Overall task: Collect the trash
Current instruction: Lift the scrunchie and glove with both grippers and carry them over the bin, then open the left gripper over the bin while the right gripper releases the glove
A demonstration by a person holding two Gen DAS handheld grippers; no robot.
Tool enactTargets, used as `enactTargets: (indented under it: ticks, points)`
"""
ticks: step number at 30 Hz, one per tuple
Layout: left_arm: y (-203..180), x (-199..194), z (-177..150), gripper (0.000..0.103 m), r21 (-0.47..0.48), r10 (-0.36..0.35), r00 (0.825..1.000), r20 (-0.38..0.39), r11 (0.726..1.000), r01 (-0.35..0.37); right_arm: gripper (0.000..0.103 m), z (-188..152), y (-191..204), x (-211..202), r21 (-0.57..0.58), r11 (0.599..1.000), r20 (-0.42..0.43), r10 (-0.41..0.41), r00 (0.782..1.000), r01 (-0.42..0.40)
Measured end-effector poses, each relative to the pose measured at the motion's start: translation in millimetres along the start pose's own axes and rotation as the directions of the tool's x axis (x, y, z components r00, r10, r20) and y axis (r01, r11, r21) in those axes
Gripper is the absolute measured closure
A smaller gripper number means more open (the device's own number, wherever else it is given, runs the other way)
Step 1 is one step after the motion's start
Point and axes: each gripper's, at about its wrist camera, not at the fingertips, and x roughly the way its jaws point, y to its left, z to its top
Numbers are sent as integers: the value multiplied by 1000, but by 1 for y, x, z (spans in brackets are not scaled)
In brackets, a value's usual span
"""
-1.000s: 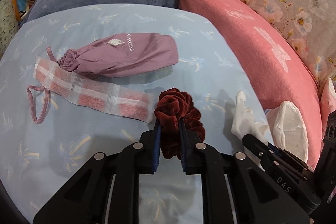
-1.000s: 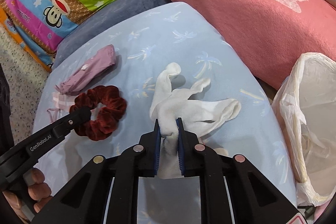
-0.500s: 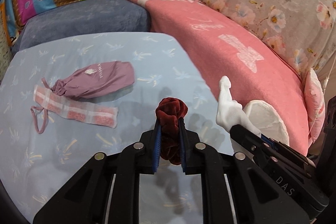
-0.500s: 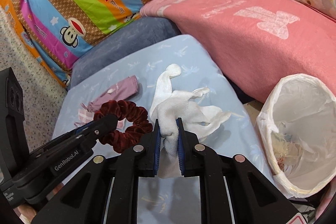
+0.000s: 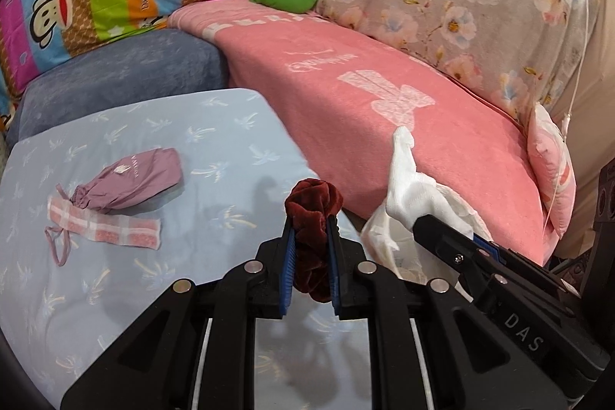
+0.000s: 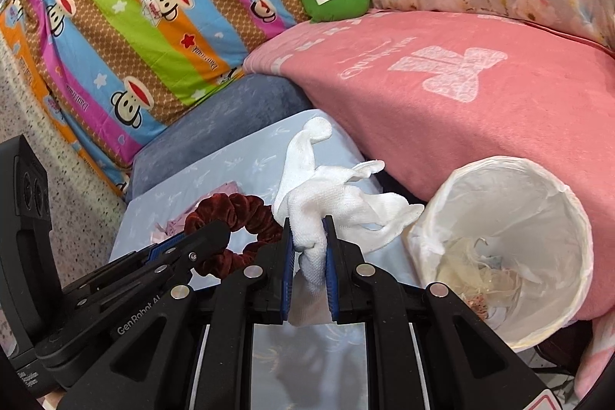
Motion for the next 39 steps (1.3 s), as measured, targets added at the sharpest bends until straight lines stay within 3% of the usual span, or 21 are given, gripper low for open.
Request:
enactTargets:
  ticks: [16,29,39]
  points:
    - [-78,4,5,88,135,-96,995,-2,986,95,90,3,-73,-57,105,992,95,-77,992,67]
    - [-136,20,4,87,222,-179,983,-42,958,183,90,-3,-127,-81,200,974,129,-136,982,109]
    - [-161,30,8,85,253,-201,978,-57,944,209,90,-1,-156,-88,242,961,141,-170,975,133]
